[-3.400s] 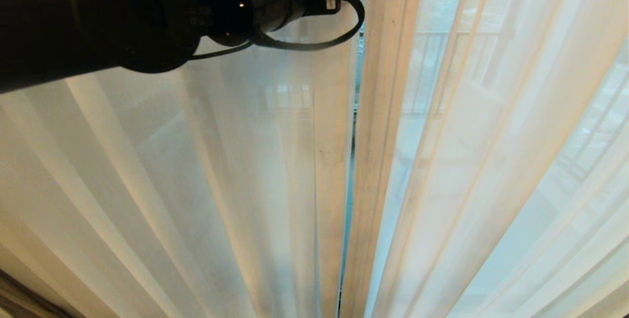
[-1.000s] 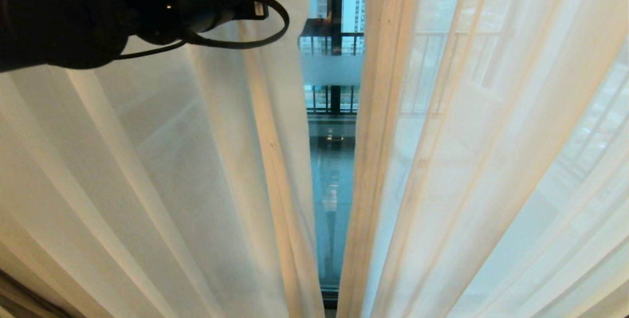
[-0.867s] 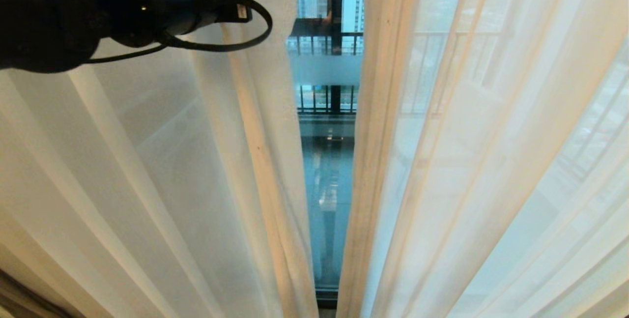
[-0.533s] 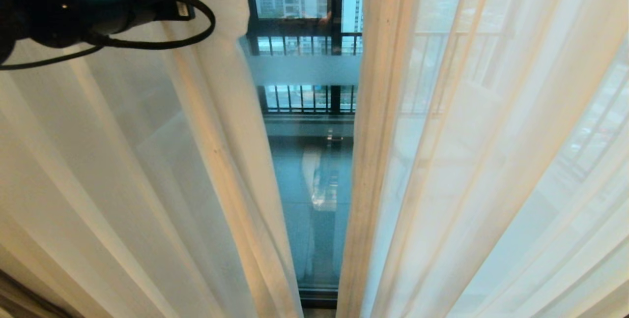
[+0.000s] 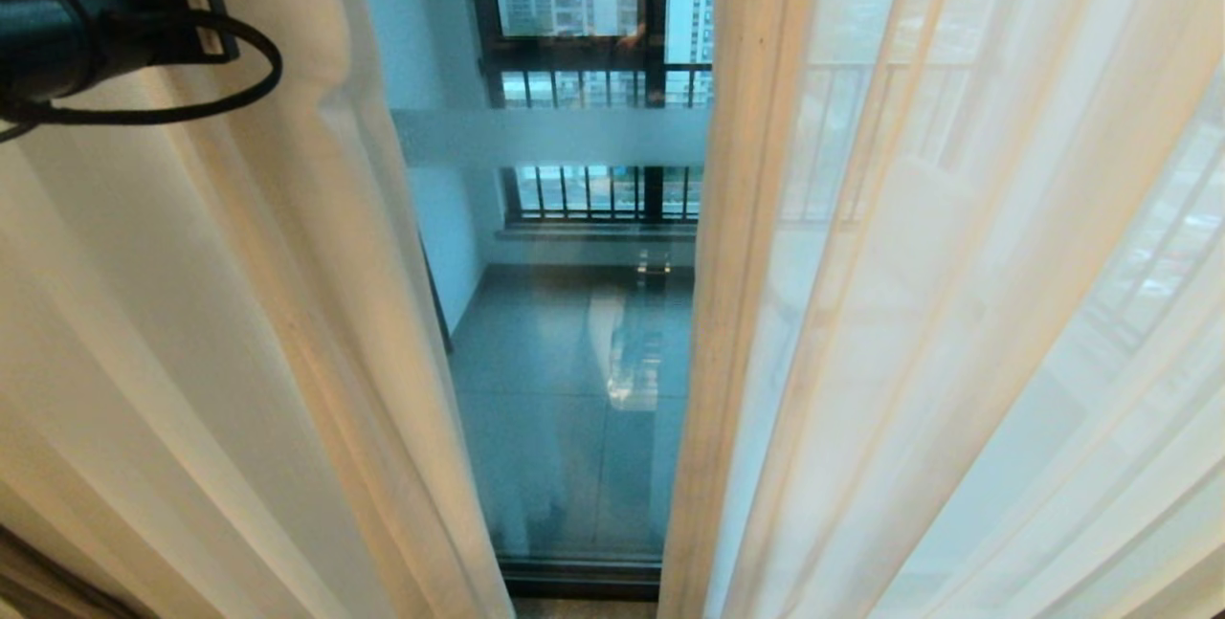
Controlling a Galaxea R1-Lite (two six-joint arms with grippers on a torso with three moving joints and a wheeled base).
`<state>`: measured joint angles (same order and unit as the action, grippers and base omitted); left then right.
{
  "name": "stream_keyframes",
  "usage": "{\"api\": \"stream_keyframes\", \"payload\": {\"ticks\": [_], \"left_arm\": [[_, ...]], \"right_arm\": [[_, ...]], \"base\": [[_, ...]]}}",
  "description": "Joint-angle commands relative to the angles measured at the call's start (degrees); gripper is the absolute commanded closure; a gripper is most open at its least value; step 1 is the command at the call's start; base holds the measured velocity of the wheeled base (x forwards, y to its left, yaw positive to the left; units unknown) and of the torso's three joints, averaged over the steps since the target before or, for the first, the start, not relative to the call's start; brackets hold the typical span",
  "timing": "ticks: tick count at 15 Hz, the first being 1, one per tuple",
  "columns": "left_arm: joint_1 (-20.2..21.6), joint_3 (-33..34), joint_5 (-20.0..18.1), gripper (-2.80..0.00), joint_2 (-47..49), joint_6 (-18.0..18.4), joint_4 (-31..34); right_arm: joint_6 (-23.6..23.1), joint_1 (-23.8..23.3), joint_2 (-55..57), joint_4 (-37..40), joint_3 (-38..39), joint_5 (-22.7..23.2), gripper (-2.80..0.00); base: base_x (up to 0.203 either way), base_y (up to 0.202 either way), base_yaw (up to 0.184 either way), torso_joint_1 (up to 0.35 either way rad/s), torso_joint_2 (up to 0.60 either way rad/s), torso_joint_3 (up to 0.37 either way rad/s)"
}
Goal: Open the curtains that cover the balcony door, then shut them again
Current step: Pull the inner curtains open on both sides
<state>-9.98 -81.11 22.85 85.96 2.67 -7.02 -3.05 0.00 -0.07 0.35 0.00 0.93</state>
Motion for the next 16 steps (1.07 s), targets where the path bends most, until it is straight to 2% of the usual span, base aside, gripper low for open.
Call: {"api": "stream_keyframes", "payload": {"ticks": [1, 5, 16], "left_arm": [[3.0, 1.8, 0.2, 0.00, -2.0, 0.1, 0.0], [5.7, 2.9, -0.1, 0.00, -2.5, 0.8, 0.0], [5.9, 3.0, 0.0, 0.00, -2.6, 0.8, 0.0]], "right_arm": [[0.0, 0.0, 0.1, 0.0, 0.0, 0.0, 0.00], [0.0, 0.0, 0.1, 0.0, 0.0, 0.0, 0.00], [0.0, 0.0, 0.1, -0.1, 0.0, 0.0, 0.00]], "base": [[0.000, 0.000, 0.000, 0.000, 0.00, 0.000], [0.000, 0.000, 0.000, 0.000, 0.00, 0.000], [0.000, 0.000, 0.000, 0.000, 0.00, 0.000]]}}
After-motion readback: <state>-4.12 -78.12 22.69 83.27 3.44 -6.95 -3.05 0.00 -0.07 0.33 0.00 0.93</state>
